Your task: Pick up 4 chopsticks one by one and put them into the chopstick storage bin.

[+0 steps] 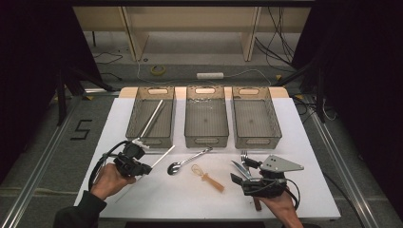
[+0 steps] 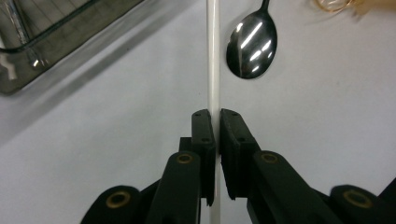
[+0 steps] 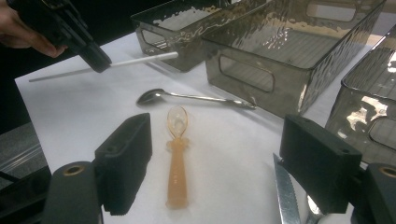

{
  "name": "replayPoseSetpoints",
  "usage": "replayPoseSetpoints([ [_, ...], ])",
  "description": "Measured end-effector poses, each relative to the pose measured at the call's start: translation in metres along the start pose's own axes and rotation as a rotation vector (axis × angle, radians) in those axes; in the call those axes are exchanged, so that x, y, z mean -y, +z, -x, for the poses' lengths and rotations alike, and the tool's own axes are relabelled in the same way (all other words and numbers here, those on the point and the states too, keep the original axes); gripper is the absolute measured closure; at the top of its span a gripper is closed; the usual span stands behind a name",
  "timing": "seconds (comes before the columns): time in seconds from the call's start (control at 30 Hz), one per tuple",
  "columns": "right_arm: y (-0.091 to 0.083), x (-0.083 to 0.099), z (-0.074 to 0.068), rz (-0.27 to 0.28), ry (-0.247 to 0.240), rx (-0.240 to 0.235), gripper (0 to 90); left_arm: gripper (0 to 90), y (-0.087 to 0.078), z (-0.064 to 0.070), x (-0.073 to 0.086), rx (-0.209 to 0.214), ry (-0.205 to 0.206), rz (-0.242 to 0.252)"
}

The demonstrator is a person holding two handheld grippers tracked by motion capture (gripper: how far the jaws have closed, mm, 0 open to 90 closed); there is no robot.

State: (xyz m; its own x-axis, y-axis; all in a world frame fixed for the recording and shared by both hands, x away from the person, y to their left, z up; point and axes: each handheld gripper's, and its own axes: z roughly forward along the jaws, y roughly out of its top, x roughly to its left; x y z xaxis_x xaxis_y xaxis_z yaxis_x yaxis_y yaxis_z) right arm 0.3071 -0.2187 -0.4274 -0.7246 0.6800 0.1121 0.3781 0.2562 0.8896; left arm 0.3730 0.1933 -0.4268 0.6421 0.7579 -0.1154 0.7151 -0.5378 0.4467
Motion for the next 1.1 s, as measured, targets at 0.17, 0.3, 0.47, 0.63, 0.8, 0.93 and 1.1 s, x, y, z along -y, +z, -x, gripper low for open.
replayPoseSetpoints([
  [0.17,0.001,0.0,0.0,0.0,0.004,0.001,26.3,84.4,-0.009,0.005,-0.005,0.027,0.019,0.043],
  [0.3,0.002,0.001,0.0,-0.006,0.006,-0.001,26.3,84.4,-0.017,0.005,-0.011,0.035,0.028,0.08],
  [0.47,0.002,0.001,0.0,-0.009,0.009,0.001,26.2,84.4,-0.024,0.0,-0.023,0.022,0.021,0.146],
  [0.63,0.002,0.001,0.0,-0.007,0.013,0.0,26.2,84.4,-0.028,-0.01,-0.035,0.006,0.011,0.183],
  [0.8,0.003,0.001,0.001,-0.007,0.011,-0.001,26.2,84.4,-0.029,-0.023,-0.047,-0.013,-0.012,0.212],
  [0.93,0.003,0.001,0.0,-0.006,0.013,-0.001,26.3,84.4,-0.031,-0.035,-0.055,-0.032,-0.038,0.243],
  [1.1,0.003,0.001,0.0,-0.006,0.013,-0.004,26.2,84.3,-0.033,-0.05,-0.065,-0.051,-0.068,0.27],
])
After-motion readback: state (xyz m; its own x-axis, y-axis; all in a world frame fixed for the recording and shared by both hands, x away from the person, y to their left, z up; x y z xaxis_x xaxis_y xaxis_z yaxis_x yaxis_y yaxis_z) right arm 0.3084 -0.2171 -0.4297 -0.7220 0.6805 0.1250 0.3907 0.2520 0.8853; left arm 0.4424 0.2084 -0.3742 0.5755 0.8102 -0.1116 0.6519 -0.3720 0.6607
